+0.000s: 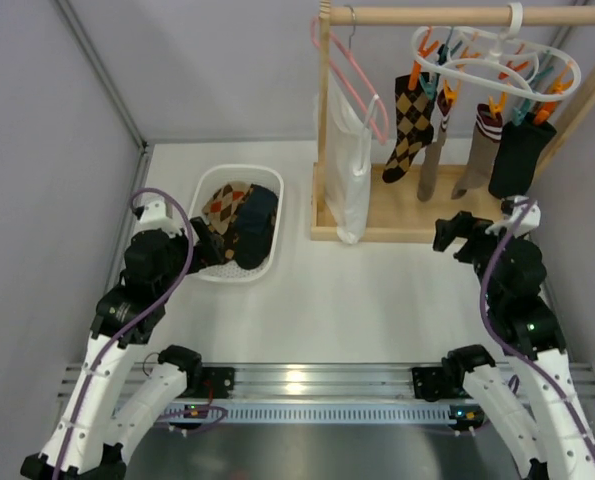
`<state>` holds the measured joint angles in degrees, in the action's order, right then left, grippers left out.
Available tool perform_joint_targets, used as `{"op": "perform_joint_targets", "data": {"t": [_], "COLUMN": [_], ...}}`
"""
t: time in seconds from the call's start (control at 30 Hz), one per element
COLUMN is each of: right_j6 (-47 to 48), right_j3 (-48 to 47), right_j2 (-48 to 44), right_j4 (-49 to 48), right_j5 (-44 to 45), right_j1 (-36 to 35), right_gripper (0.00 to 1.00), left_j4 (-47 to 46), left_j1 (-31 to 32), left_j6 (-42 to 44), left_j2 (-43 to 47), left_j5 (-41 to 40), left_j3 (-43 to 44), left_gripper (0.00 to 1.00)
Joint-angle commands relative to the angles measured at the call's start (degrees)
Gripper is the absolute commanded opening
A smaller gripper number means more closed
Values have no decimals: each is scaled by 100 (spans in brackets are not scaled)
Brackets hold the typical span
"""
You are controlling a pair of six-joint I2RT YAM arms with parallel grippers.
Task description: Remove the socks clipped to the hanger
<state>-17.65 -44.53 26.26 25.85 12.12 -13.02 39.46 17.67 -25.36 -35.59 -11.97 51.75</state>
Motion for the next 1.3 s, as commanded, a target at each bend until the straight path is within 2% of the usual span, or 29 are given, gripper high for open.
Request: {"op": "perform_joint_targets", "data": {"t": [0.0,0.03,0.1,0.23,0.37,0.53,0.63,0.67,0.73,0.93,0.97,1.0,1.17,1.23,1.27], "right_j6": [375,472,718,658,438,534,526,526,526,377,359,324,113,95,86], "right_j3": [121,103,-11,-230,-495,-820,-1048,-1110,-1267,-1234,-1129,-936,-329,-161,-126], "right_j2": [623,800,1284,1978,2786,3279,3849,3956,4219,4274,4221,4142,3588,3413,3351], "right_j4": [-1159,-1265,-1643,-2022,-2171,-2775,-3172,-3243,-3488,-3717,-3875,-3929,-4386,-4500,-4509], "right_j5": [104,541,616,-86,-631,-649,-1176,-1186,-1186,-1449,-1493,-1467,-1502,-1502,-1485], "right_j1": [-52,-52,44,544,1509,1662,1767,1785,1794,1812,1794,1768,1566,1478,1451], "right_gripper": [99,99,100,95,91,87,83,78,74,33,20,13,1,1,1], "left_j4": [-211,-211,-220,-229,-264,-290,-290,-290,-299,-290,-299,-290,-404,-474,-483], "left_j1": [8,8,8,8,8,8,8,17,8,17,8,8,87,279,681], "left_j6": [119,120,120,155,199,225,234,234,225,164,68,32,-547,-662,-715], "left_j2": [-211,-211,-237,-264,-255,-290,-325,-325,-325,-378,-404,-431,-825,-1114,-1256], "left_j5": [291,492,633,836,968,1030,1056,1047,1065,1038,1073,1143,2207,2086,1606], "left_j3": [-86,-94,-121,-130,-138,-138,-138,-138,-147,-86,-51,10,957,1318,1503], "left_gripper": [98,98,98,98,98,98,98,98,98,98,98,98,99,98,98]}}
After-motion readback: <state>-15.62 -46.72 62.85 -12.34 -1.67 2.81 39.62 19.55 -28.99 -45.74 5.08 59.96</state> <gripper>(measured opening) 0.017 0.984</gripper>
